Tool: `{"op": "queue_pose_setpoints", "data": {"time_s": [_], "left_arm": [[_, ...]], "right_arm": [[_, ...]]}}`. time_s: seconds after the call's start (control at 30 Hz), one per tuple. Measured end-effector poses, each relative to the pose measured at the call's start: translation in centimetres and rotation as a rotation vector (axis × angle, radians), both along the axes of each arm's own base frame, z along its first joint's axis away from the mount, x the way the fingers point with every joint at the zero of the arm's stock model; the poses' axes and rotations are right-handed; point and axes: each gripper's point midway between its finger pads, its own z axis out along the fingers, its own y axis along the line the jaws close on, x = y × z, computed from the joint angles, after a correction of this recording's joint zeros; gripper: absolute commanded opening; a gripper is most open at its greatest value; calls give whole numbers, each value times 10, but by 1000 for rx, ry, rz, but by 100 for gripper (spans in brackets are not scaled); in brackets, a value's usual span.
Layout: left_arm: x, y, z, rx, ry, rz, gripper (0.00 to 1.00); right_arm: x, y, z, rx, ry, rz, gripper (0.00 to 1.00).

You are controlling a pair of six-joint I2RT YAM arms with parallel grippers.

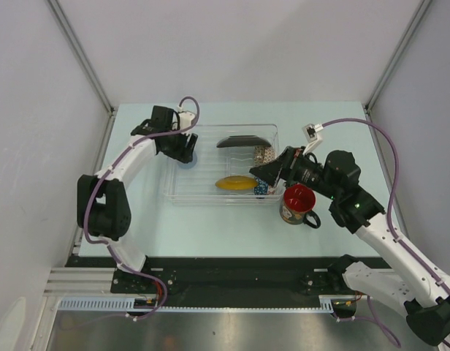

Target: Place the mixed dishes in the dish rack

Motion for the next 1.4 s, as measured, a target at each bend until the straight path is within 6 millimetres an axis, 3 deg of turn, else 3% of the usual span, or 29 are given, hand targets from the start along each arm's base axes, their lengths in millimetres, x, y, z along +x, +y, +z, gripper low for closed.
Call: {"op": "queue_pose_setpoints", "data": {"time_s": [0.2,0.53,0.8,1.1,1.2,1.23,1.33,1.4], "left_arm": [[15,-5,-14,15,0,1,0],[35,-20,-11,-14,-75,-25,0],[33,-23,-27,-14,-36,-44,0],[30,-24,-29,-8,-30,-71,1],[30,-23,-30,-6,-27,-72,12],[30,-23,-30,-6,-26,-72,28],[28,-23,-33,-5,-16,-75,48],[27,-23,-34,-1,-11,-78,53]], "right_arm": [[0,-1,-12,-19,28,-5,100],[2,-1,-20,-26,44,-9,100],[3,-3,-22,-26,53,-16,100],[4,-3,-26,-28,61,-17,100],[4,-3,-27,-28,65,-18,100],[3,-3,-28,-29,66,-18,100],[3,-3,-31,-32,72,-18,100],[2,-4,-33,-32,76,-18,100]]}}
